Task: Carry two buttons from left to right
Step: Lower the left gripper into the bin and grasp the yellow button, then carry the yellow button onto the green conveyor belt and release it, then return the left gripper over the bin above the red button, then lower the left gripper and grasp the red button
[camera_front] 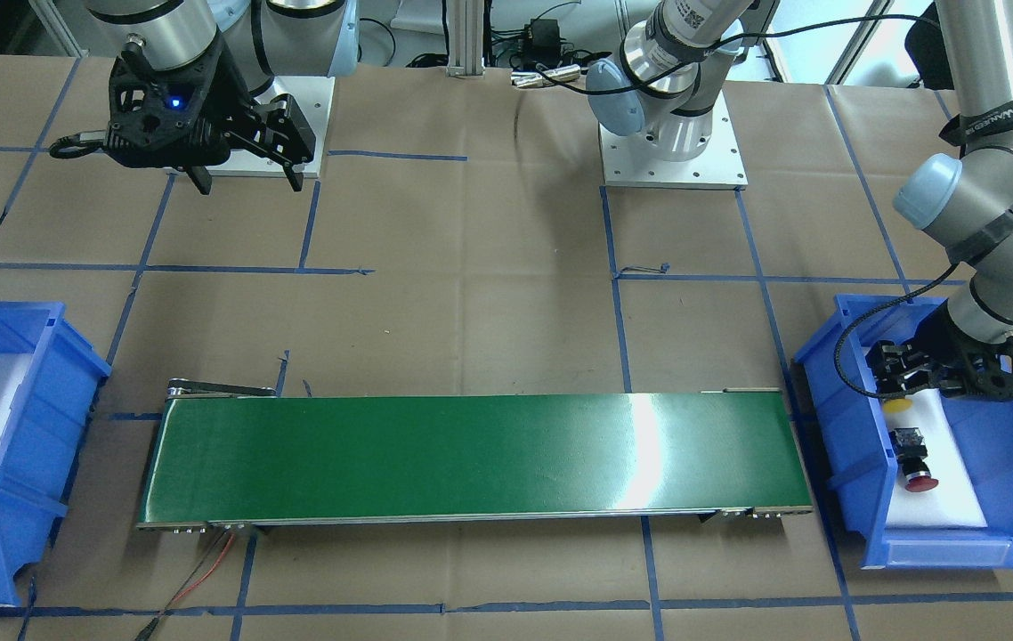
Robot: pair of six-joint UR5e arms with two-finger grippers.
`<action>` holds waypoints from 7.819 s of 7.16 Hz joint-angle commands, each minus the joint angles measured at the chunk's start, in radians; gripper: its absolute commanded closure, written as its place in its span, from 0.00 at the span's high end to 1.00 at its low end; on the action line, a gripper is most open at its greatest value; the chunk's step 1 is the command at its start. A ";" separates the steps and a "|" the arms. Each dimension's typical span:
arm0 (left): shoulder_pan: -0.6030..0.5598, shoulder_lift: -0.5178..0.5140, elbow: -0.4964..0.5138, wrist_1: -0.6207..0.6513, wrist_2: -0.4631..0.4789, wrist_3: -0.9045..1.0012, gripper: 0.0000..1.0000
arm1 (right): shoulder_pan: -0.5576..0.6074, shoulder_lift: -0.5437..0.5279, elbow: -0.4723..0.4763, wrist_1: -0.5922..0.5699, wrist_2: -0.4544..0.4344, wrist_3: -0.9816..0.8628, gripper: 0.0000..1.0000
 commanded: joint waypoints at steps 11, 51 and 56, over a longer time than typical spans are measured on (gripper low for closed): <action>-0.395 0.089 0.445 -0.627 0.004 -0.594 0.00 | 0.001 0.000 0.000 0.000 0.000 -0.001 1.00; -0.109 -0.119 0.324 -0.199 0.036 -0.095 0.98 | 0.001 0.003 0.002 -0.003 0.002 -0.001 1.00; -0.156 -0.205 0.311 -0.071 0.039 -0.130 0.99 | 0.001 0.002 0.002 -0.003 0.002 -0.001 1.00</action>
